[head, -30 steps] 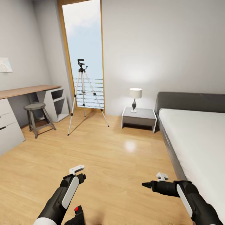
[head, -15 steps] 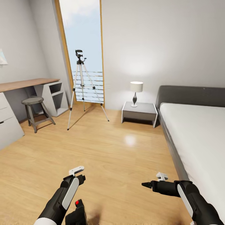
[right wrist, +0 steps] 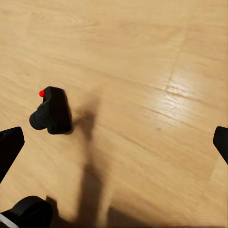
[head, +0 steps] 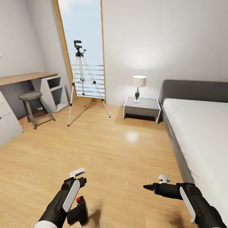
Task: Attach the digital camera to the camera tripod in the bedroom.
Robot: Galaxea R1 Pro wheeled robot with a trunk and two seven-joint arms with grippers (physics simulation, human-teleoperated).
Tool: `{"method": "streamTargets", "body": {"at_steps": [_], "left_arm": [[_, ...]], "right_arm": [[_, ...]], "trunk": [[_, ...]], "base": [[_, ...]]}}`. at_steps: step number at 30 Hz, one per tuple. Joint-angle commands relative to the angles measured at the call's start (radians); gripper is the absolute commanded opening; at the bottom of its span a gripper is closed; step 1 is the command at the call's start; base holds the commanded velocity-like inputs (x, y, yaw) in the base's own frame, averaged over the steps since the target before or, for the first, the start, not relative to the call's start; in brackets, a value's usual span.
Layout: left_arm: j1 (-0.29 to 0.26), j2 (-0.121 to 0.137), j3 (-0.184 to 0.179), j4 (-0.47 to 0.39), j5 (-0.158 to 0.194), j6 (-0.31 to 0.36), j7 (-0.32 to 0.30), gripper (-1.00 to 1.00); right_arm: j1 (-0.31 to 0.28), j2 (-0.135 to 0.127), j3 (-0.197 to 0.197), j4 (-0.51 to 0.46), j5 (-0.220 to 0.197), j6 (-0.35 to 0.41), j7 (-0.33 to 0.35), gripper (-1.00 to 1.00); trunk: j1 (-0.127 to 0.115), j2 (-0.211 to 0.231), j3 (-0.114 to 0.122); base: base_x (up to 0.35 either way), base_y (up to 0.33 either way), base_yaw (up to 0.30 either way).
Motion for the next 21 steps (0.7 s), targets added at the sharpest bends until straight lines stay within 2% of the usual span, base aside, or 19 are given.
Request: {"method": "streamTargets", "body": {"at_steps": [1,21], "left_arm": [[0.000,0.000,-0.002,-0.001,0.010,0.001,0.010,1.00],[0.000,-0.001,-0.002,-0.001,0.011,0.001,0.010,1.00]], "right_arm": [[0.000,0.000,-0.001,0.000,-0.009,0.008,-0.002,1.00],[0.000,0.000,-0.001,-0.001,-0.011,0.008,0.000,1.00]], "trunk": [[0.000,-0.001,-0.005],[0.009,-0.005,-0.082]], "base": [[0.000,0.000,0.000],[0.000,0.000,0.000]]}}
